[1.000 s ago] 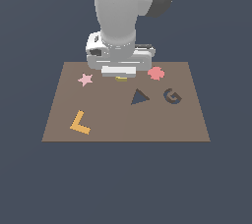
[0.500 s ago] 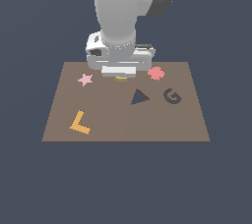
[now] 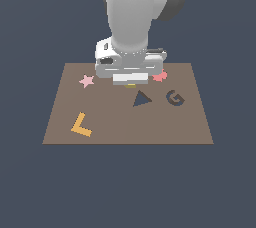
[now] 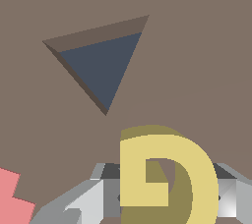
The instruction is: Insert a designated object into the corresponding slot on a board.
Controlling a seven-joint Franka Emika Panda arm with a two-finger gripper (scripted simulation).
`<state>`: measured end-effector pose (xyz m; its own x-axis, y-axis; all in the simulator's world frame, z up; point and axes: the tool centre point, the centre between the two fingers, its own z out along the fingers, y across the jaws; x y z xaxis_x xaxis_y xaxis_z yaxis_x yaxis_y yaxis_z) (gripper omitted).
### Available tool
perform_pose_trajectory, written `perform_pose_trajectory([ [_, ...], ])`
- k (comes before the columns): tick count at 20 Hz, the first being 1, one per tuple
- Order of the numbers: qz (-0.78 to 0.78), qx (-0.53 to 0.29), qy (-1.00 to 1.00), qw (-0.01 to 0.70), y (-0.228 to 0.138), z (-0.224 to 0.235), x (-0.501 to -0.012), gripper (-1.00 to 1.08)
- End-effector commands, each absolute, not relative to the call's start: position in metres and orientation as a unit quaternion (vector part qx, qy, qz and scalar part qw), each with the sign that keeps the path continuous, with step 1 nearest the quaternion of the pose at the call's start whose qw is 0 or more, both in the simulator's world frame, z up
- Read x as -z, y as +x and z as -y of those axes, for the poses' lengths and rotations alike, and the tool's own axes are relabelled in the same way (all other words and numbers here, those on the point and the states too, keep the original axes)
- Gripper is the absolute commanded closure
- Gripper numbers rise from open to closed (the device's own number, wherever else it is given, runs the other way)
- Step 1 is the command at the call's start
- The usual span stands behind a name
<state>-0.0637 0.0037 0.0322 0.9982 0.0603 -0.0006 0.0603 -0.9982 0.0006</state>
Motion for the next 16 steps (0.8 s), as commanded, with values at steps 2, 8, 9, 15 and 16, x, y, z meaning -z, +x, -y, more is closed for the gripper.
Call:
perform_pose_trajectory([
  [2,-0.07,0.0,0.998,0.0,-0.048,-0.023,-0.034,1.08],
  [8,-0.165,0.0,0.986,0.0,-0.018,-0.075,-0.037,1.08],
  [9,-0.181,0.0,0.984,0.0,-0.014,-0.084,-0.037,1.08],
  [15,-0.254,0.0,0.967,0.0,0.0,-0.128,-0.04,1.08],
  [16,-0.263,0.0,0.965,0.0,0.001,-0.134,-0.04,1.08],
])
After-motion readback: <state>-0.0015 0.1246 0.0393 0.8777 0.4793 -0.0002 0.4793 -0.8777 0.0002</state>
